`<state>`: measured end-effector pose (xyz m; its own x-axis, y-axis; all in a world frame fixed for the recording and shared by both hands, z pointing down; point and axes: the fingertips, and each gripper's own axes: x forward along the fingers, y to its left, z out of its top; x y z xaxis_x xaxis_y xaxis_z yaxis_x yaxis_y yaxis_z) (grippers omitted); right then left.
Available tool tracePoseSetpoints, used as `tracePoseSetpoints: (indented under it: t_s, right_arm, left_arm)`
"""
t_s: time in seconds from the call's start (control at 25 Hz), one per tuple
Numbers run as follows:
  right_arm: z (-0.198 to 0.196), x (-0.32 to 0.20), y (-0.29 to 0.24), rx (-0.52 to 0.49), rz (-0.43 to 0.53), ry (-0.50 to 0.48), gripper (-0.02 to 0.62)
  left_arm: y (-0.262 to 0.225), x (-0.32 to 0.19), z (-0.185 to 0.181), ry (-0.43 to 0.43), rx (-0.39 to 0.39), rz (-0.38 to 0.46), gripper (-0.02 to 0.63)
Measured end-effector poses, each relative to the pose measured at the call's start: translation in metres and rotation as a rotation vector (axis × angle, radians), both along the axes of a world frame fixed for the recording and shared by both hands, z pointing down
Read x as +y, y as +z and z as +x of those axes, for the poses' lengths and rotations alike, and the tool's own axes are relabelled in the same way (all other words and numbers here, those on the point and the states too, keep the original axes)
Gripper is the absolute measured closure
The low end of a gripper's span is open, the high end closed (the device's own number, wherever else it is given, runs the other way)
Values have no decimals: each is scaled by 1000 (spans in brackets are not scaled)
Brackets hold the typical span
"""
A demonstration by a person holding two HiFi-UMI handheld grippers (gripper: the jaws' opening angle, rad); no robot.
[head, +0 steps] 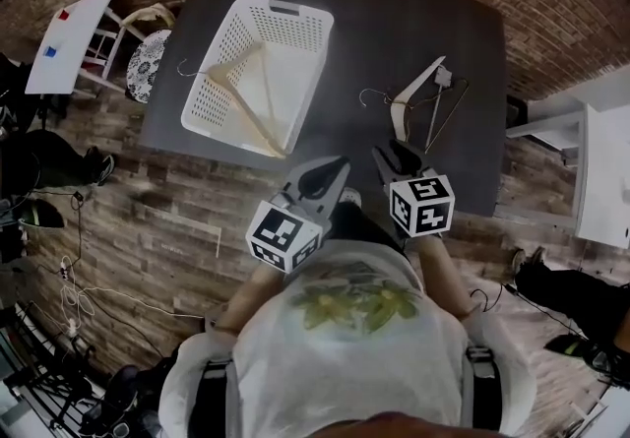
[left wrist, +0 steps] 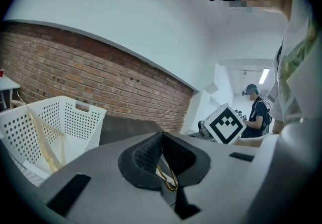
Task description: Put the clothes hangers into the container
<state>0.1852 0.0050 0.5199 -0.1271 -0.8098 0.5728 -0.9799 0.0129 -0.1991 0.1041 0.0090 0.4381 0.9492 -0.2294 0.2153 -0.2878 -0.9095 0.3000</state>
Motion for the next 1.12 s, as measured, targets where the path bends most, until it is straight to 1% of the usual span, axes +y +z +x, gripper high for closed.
tracePoseSetpoints:
  t_s: [0.12, 0.4, 0.68, 0.84, 1.12]
  right_arm:
    - [16, -1, 13, 3, -30, 36, 451]
    - [57, 0, 61, 59, -126, 127, 451]
    - [89, 4, 104, 94, -195, 210, 451]
    - [101, 2, 125, 130, -227, 229, 451]
    - [115, -6, 155, 92, -280, 244, 451]
  left_arm:
    - [2, -5, 3, 4, -13, -1, 577]
    - [6, -15, 13, 18, -39, -5, 577]
    - [16, -22, 23, 19, -66, -22, 577]
    - [20, -27, 27, 9, -80, -34, 577]
    - [26, -33, 37, 3, -105, -42, 577]
